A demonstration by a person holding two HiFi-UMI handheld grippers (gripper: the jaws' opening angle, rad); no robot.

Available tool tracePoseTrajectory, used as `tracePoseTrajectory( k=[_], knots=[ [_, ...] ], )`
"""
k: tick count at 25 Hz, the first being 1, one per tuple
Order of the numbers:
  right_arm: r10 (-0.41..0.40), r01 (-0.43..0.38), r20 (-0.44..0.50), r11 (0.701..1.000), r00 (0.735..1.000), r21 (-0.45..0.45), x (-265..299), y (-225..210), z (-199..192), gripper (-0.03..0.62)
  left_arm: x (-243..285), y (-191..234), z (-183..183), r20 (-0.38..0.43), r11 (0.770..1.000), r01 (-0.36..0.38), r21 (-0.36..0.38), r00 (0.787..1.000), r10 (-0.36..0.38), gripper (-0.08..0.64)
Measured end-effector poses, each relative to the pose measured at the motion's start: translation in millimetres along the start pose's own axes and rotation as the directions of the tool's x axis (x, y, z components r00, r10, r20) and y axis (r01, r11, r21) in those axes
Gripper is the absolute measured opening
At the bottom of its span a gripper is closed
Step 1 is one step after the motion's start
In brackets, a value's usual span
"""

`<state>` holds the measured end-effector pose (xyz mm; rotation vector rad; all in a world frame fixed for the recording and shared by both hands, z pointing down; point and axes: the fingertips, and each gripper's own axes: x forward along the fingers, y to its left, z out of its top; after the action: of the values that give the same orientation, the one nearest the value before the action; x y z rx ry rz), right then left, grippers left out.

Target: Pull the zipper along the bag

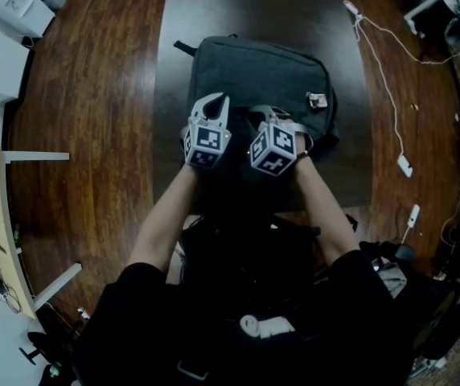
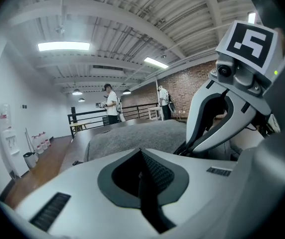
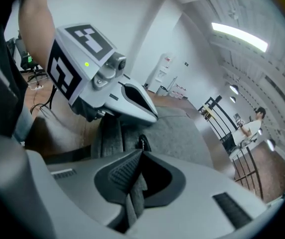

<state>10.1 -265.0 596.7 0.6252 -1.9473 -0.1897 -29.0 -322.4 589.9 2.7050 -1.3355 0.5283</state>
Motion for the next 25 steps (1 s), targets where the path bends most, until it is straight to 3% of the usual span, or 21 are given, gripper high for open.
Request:
tracePoseTrajectory(
  k=[7,12,19,25],
  knots=[
    [0.022,-0.021,-0.019,0.999,1.000,0.041,0,0,0,0.012,-7,-3,13,0.027,1.000,-0.006,-0.014,1.000,0.006,-0.003],
    [0.078,-0.073,-0.050,0.992,0.996,0.098,0,-1,1,0.012,4,-19,10,0.001,0.989,-0.004,0.147,1.000,0.004,-0.005],
    [0.150,-0.135,-0.063,0.971,0.987,0.197,0,-3,-13,0.014,7,-17,5,0.002,0.994,0.021,0.104,1.000,-0.022,-0.005],
    [0.163,-0.149,-0.051,0.967,0.985,0.209,-1,-4,-15,0.014,6,-15,4,0.008,0.996,0.035,0.083,0.999,-0.036,-0.003]
  ],
)
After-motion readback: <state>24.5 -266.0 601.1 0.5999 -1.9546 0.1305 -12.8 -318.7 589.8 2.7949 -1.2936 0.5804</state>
